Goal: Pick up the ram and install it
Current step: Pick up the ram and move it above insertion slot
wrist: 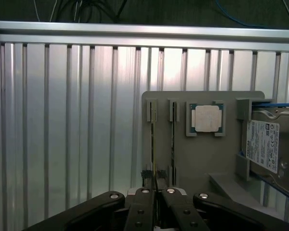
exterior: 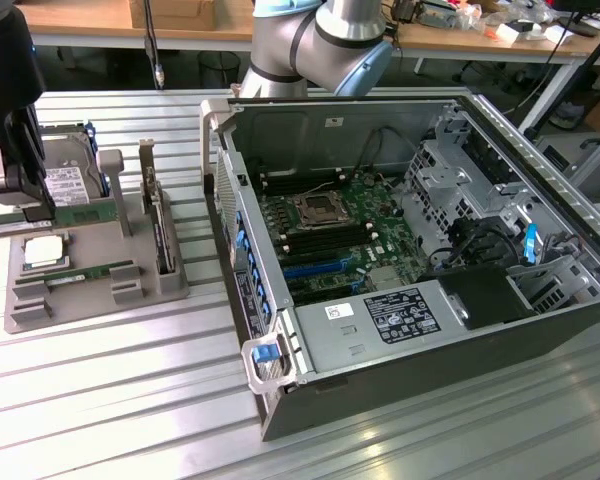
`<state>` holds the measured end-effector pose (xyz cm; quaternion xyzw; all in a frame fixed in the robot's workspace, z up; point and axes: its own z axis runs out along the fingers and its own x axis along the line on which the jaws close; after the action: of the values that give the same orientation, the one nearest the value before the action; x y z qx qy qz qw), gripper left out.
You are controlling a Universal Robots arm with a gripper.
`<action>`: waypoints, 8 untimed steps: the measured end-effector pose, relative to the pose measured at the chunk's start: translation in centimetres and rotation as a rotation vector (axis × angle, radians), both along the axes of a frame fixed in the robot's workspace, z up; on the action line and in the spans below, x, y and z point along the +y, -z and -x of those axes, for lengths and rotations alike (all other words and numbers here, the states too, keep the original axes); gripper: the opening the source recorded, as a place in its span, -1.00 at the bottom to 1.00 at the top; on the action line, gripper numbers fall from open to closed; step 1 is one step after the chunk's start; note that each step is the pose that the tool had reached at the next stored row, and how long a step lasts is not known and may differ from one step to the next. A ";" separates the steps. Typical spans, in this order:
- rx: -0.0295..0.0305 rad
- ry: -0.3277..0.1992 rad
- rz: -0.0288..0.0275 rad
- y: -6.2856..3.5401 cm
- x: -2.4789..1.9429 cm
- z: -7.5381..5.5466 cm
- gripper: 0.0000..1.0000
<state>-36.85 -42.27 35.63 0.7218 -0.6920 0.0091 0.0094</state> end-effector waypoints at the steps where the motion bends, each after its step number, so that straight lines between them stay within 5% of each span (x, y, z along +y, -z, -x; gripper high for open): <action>1: 0.0000 0.000 -0.0001 -0.04 0.00 0.0 -0.76; 8: -0.0001 0.000 -0.0001 -0.60 0.00 0.0 -0.76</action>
<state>-36.85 -42.27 36.24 0.7218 -0.6920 0.0091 0.0094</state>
